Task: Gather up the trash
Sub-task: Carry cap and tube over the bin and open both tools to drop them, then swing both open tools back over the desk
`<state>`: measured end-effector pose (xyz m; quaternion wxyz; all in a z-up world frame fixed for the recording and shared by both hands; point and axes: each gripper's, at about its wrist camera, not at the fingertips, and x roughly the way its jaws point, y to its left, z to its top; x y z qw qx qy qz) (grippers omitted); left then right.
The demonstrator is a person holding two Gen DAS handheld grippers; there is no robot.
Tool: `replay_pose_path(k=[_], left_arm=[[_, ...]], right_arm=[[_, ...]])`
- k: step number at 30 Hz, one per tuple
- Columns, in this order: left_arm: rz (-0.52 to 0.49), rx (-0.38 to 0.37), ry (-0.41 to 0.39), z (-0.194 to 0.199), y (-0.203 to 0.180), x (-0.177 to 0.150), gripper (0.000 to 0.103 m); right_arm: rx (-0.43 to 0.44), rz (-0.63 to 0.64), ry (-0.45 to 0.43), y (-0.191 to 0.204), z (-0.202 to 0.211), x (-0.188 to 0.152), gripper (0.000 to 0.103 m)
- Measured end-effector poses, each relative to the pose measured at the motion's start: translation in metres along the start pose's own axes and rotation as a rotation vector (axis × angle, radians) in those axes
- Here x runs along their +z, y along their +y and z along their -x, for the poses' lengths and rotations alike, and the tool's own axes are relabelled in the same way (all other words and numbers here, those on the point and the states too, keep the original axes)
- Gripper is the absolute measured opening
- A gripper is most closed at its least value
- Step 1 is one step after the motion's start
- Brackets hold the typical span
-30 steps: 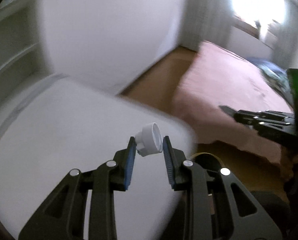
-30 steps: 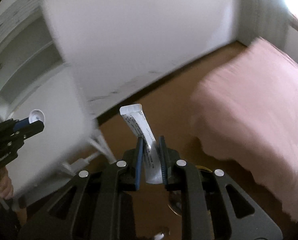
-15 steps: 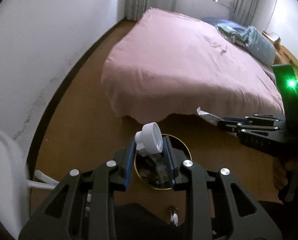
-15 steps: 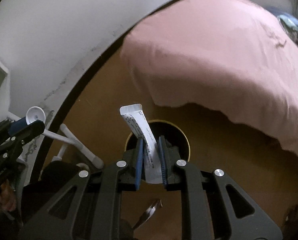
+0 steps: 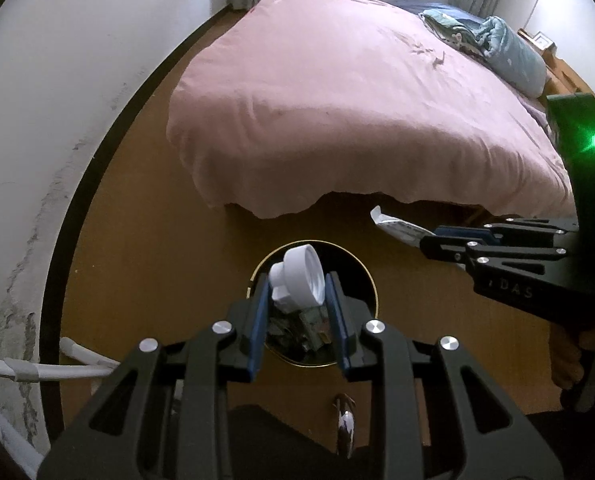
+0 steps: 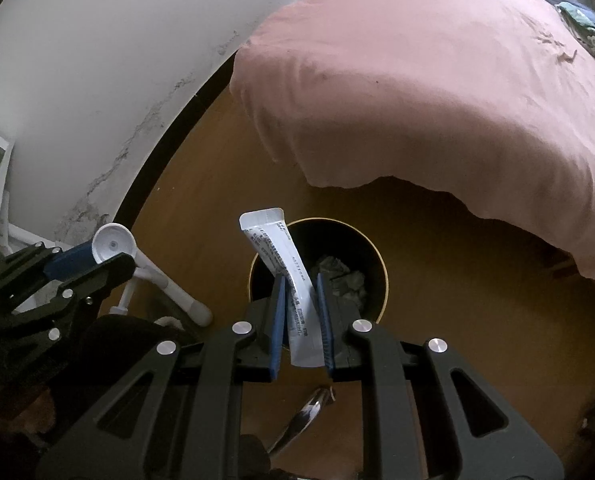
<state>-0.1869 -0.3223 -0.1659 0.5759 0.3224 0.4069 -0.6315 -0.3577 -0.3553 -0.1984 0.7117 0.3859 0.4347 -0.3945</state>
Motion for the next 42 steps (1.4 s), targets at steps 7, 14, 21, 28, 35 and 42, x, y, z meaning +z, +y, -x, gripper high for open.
replay_pose_path(k=[7, 14, 21, 28, 35, 42], left_arm=[[-0.013, -0.012, 0.015, 0.003, -0.004, 0.002, 0.028], [-0.023, -0.027, 0.033, -0.003, -0.007, 0.005, 0.031], [-0.029, -0.011, 0.018, 0.001, -0.01, 0.005, 0.058], [-0.021, 0.04, -0.033, 0.029, -0.006, 0.002, 0.087], [0.058, 0.135, -0.172, 0.128, 0.025, -0.016, 0.094], [0.308, 0.388, -0.311, 0.259, 0.128, -0.091, 0.096]], right_arm=[[0.002, -0.006, -0.008, -0.001, 0.005, -0.001, 0.016], [0.021, -0.03, -0.029, -0.006, 0.011, 0.0, 0.019], [0.028, -0.025, -0.045, -0.004, 0.017, 0.001, 0.035], [0.017, 0.013, -0.083, 0.009, 0.035, 0.004, 0.056], [0.046, 0.126, -0.203, 0.064, 0.084, 0.018, 0.073], [0.176, 0.369, -0.254, 0.191, 0.101, 0.025, 0.079]])
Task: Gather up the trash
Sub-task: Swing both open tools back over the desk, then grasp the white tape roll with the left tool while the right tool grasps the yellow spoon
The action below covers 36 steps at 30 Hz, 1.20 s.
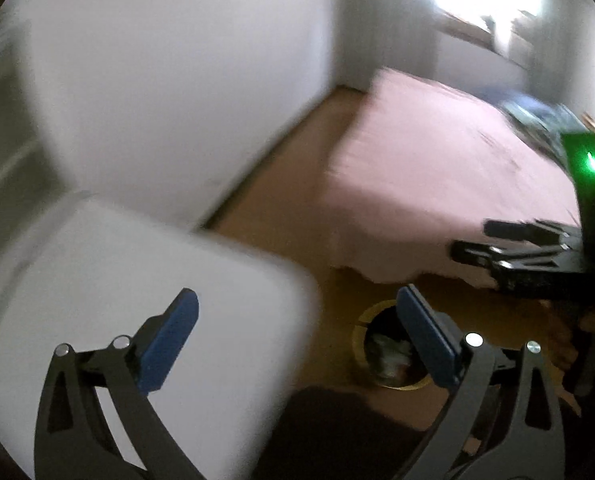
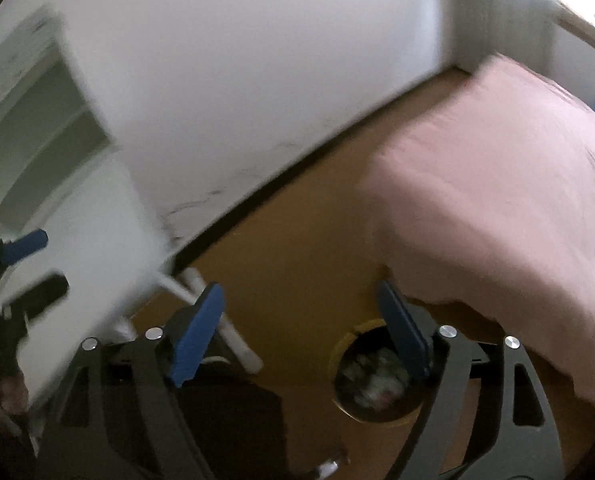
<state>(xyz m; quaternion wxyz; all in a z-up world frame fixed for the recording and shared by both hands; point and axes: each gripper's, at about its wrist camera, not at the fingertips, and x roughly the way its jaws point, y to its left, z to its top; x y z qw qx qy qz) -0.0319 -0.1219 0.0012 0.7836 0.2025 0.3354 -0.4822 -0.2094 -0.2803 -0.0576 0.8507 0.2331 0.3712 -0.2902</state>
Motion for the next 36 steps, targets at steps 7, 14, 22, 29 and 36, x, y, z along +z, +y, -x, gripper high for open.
replay_pose_path(k=[7, 14, 22, 29, 36], left_arm=[[0.254, 0.357, 0.026, 0.045, 0.193, -0.049, 0.096], [0.448, 0.494, 0.068, 0.053, 0.345, -0.102, 0.096], [0.453, 0.464, 0.095, 0.022, 0.397, -0.11, 0.093], [0.402, 0.408, 0.137, 0.005, 0.412, -0.115, 0.061], [0.406, 0.411, 0.105, 0.014, 0.406, -0.12, 0.045]], right_arm=[[0.201, 0.259, 0.047, 0.149, -0.047, 0.025, 0.08], [0.324, 0.459, 0.098, 0.263, -0.082, 0.025, 0.08], [0.395, 0.564, 0.135, 0.348, -0.103, 0.029, 0.08], [0.436, 0.617, 0.158, 0.405, -0.12, 0.034, 0.08], [0.445, 0.664, 0.218, 0.48, -0.137, 0.054, 0.08]])
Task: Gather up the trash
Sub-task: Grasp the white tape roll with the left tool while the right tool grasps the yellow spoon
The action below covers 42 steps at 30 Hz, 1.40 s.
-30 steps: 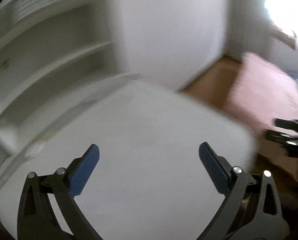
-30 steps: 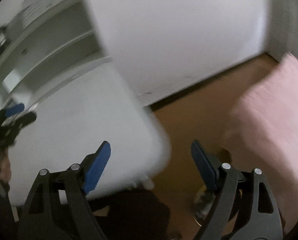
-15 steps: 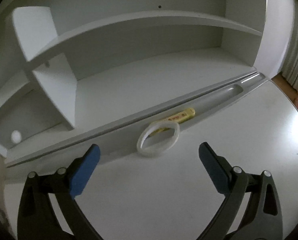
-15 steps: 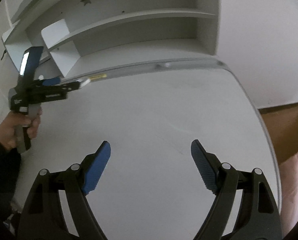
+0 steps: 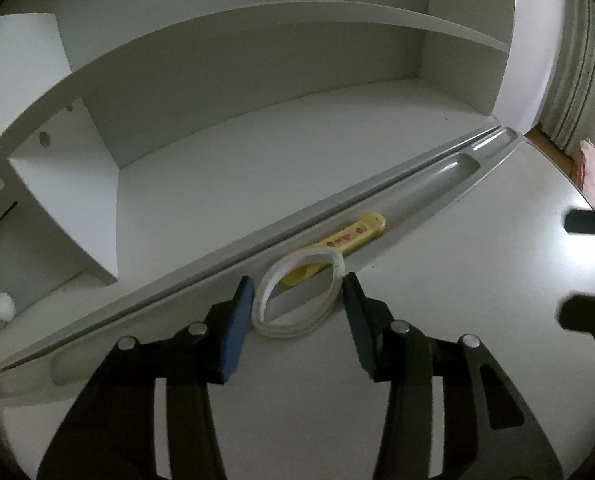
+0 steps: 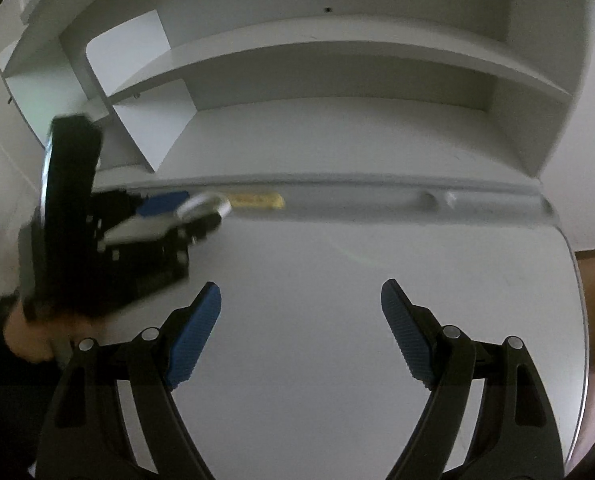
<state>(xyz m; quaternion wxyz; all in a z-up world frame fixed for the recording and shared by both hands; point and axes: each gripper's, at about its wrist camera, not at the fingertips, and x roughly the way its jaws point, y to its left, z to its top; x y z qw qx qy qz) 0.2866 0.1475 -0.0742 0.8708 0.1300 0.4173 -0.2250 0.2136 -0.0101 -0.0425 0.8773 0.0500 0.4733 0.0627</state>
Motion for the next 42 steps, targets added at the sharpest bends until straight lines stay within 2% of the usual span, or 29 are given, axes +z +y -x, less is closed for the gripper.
replay_pose_path(k=[6, 11, 15, 24, 29, 33, 34, 35, 36, 38, 42], left_arm=[[0.06, 0.027, -0.044, 0.057, 0.027, -0.027, 0.045], [0.105, 0.059, -0.082, 0.099, 0.046, -0.06, 0.045], [0.136, 0.054, -0.079, 0.11, 0.056, -0.077, 0.045], [0.15, 0.021, -0.086, 0.111, 0.067, -0.084, 0.045], [0.147, 0.001, -0.09, 0.112, 0.071, -0.082, 0.045], [0.146, -0.002, -0.091, 0.113, 0.071, -0.082, 0.046], [0.147, -0.002, -0.091, 0.114, 0.07, -0.084, 0.046], [0.148, -0.002, -0.091, 0.114, 0.07, -0.084, 0.046], [0.15, -0.003, -0.09, 0.113, 0.071, -0.085, 0.046], [0.153, -0.007, -0.087, 0.112, 0.07, -0.084, 0.046], [0.144, -0.008, -0.089, 0.116, 0.066, -0.083, 0.046]], right_arm=[[0.059, -0.06, 0.117, 0.03, -0.048, 0.05, 0.083], [-0.004, -0.068, 0.207, 0.048, -0.088, 0.072, 0.084], [-0.042, -0.102, 0.25, 0.048, -0.105, 0.077, 0.084], [-0.13, -0.11, 0.264, 0.056, -0.118, 0.077, 0.084], [-0.174, -0.051, 0.275, 0.068, -0.122, 0.073, 0.093], [-0.167, -0.036, 0.266, 0.067, -0.12, 0.072, 0.093], [-0.165, -0.03, 0.259, 0.067, -0.118, 0.071, 0.089], [-0.169, -0.026, 0.249, 0.067, -0.116, 0.071, 0.08], [-0.178, -0.035, 0.244, 0.064, -0.11, 0.071, 0.075], [-0.14, -0.038, 0.25, 0.061, -0.107, 0.07, 0.074], [-0.125, -0.067, 0.223, 0.054, -0.099, 0.065, 0.074]])
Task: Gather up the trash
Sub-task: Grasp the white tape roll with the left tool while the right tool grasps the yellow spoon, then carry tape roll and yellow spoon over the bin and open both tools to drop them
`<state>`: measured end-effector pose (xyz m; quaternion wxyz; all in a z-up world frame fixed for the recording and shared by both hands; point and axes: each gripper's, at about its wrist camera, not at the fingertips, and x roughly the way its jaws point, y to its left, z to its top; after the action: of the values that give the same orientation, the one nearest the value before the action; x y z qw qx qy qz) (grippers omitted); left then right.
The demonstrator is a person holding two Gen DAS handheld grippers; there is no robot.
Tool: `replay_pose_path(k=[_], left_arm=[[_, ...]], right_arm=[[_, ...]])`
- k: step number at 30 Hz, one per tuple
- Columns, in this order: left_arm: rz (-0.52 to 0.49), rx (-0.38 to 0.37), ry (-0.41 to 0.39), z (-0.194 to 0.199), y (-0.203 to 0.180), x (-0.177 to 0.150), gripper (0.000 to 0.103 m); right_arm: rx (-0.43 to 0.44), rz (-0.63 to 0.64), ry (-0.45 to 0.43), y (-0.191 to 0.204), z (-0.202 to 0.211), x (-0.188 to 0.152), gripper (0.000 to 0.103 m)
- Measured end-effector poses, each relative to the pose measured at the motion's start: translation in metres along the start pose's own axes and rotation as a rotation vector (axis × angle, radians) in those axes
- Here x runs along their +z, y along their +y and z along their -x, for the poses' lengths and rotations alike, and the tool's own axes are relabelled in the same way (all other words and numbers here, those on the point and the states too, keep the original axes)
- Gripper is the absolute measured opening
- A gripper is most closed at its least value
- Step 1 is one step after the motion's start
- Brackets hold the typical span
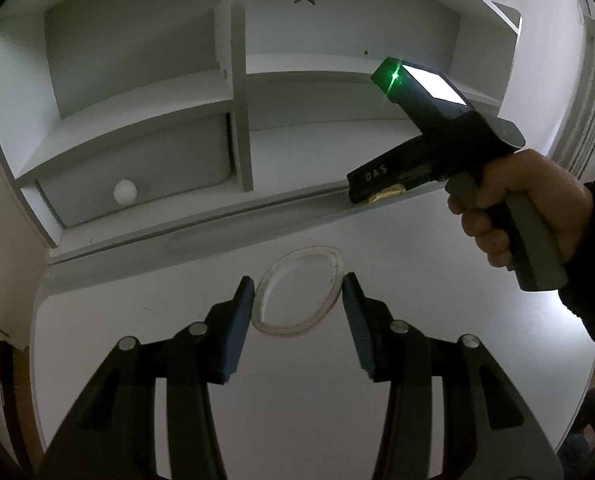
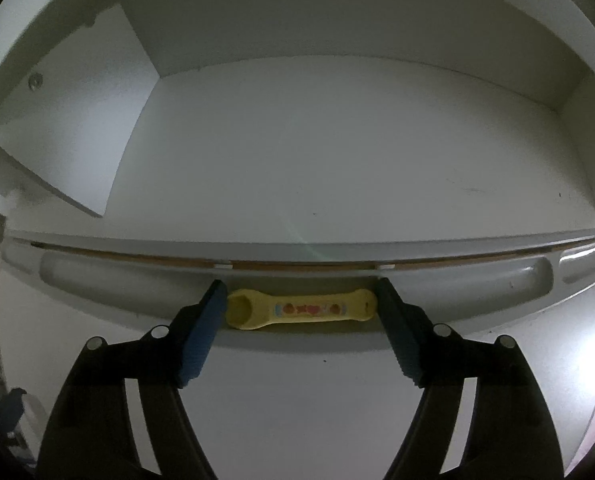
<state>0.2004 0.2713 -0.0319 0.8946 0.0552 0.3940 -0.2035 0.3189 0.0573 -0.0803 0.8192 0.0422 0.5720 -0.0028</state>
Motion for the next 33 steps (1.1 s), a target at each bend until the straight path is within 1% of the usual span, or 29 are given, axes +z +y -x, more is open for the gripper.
replay_pose_path(k=[5, 8, 11, 12, 14, 15, 16, 17, 19, 20, 21, 22, 23, 24, 25, 26, 27, 29, 32, 33], left_arm=[[-0.001, 0.005, -0.001, 0.001, -0.004, 0.002, 0.046], [-0.008, 0.003, 0.002, 0.001, -0.011, 0.005, 0.046], [-0.026, -0.003, -0.002, 0.002, -0.025, 0.009, 0.046], [-0.034, -0.009, -0.004, 0.003, -0.032, 0.011, 0.046], [-0.053, -0.028, -0.009, 0.005, -0.049, 0.014, 0.046], [-0.069, -0.041, -0.013, 0.005, -0.062, 0.016, 0.046], [-0.08, -0.05, -0.016, 0.005, -0.073, 0.017, 0.046], [-0.097, -0.079, -0.02, 0.006, -0.092, 0.018, 0.046], [-0.119, -0.119, -0.02, 0.005, -0.118, 0.019, 0.046], [-0.137, -0.147, -0.022, 0.005, -0.138, 0.019, 0.046], [-0.155, -0.173, -0.023, 0.006, -0.157, 0.018, 0.046], [-0.171, -0.199, -0.023, 0.005, -0.175, 0.019, 0.046], [-0.196, -0.244, -0.022, 0.005, -0.203, 0.017, 0.046], [-0.214, -0.269, -0.021, 0.004, -0.22, 0.018, 0.046], [-0.236, -0.298, -0.021, 0.004, -0.239, 0.016, 0.046], [-0.27, -0.339, -0.02, 0.005, -0.269, 0.013, 0.046], [-0.292, -0.369, -0.023, 0.005, -0.289, 0.011, 0.046], [-0.334, -0.43, -0.02, 0.006, -0.33, 0.007, 0.046], [-0.401, -0.536, -0.009, 0.01, -0.394, -0.005, 0.046], [-0.429, -0.572, -0.003, 0.012, -0.417, -0.011, 0.046]], right_arm=[[0.029, -0.012, -0.038, -0.007, 0.02, -0.005, 0.074], [0.048, -0.007, -0.062, -0.009, 0.038, -0.013, 0.074], [0.072, -0.018, -0.093, -0.031, 0.067, -0.037, 0.074], [0.075, -0.025, -0.103, -0.035, 0.073, -0.039, 0.074], [0.074, -0.046, -0.137, -0.041, 0.094, -0.063, 0.074], [0.069, -0.066, -0.168, -0.056, 0.112, -0.081, 0.074], [0.067, -0.078, -0.183, -0.072, 0.121, -0.091, 0.074], [0.057, -0.101, -0.211, -0.09, 0.137, -0.109, 0.074], [0.039, -0.14, -0.25, -0.114, 0.152, -0.13, 0.074], [0.014, -0.172, -0.281, -0.134, 0.168, -0.152, 0.074], [-0.001, -0.192, -0.298, -0.148, 0.178, -0.162, 0.074], [-0.022, -0.221, -0.319, -0.167, 0.19, -0.179, 0.074], [-0.045, -0.259, -0.34, -0.189, 0.203, -0.204, 0.074], [-0.061, -0.282, -0.351, -0.202, 0.213, -0.215, 0.074], [-0.094, -0.315, -0.369, -0.217, 0.221, -0.236, 0.074], [-0.124, -0.346, -0.387, -0.23, 0.224, -0.257, 0.074], [-0.146, -0.368, -0.395, -0.241, 0.229, -0.272, 0.074], [-0.213, -0.439, -0.421, -0.27, 0.241, -0.319, 0.074], [-0.288, -0.541, -0.444, -0.31, 0.258, -0.384, 0.074], [-0.308, -0.569, -0.449, -0.319, 0.261, -0.4, 0.074]])
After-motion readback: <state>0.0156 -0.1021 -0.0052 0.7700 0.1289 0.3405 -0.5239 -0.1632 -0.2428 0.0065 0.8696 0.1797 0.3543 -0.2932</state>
